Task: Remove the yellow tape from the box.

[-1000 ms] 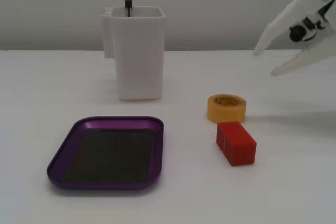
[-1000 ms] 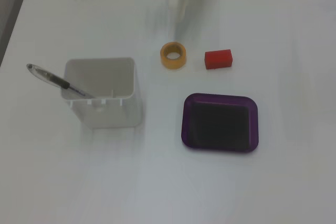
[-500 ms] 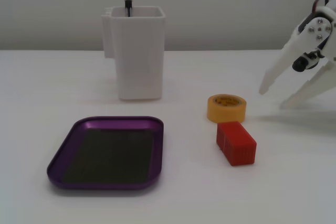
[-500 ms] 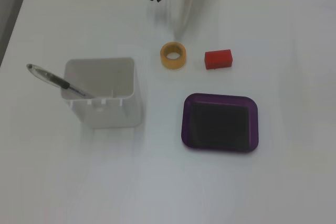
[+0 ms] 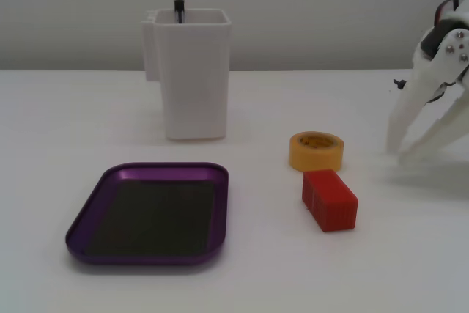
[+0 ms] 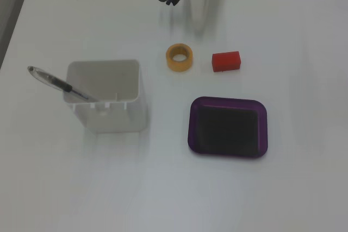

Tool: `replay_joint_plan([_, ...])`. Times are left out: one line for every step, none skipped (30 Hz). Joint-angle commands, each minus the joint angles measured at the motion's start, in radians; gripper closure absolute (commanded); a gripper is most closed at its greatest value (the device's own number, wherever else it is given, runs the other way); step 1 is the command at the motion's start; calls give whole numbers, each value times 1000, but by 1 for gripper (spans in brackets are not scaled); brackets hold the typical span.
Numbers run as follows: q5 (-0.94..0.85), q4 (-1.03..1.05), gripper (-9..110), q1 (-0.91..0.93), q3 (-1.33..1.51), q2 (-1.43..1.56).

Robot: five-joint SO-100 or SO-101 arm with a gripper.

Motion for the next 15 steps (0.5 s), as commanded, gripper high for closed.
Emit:
replay_joint_plan([-2, 3, 102, -6, 11, 40])
replay_joint_plan([-3, 3, 102, -6, 11, 40])
replay_joint_plan([-5, 5, 102, -6, 11, 40])
replay_joint_plan([-6, 11, 102, -6, 11, 40])
replay_joint_plan([-6, 12, 102, -6, 11, 40])
replay_joint_plan([-6, 14, 102, -6, 11, 40])
replay_joint_plan([-5, 14, 102, -6, 11, 40])
replay_joint_plan([-3, 14, 102, -6, 11, 40])
replay_joint_plan([-3, 14, 102, -6, 11, 40])
replay_joint_plan([-3, 11, 102, -6, 11, 40])
replay_joint_plan([-3, 9, 102, -6, 11, 40])
replay_joint_plan([-3, 9, 102, -6, 11, 40])
replay_joint_plan([-3, 9, 102, -8, 11, 40])
replay_joint_plan([-3, 9, 102, -8, 11, 40])
replay_joint_plan([-3, 8, 102, -8, 11, 40])
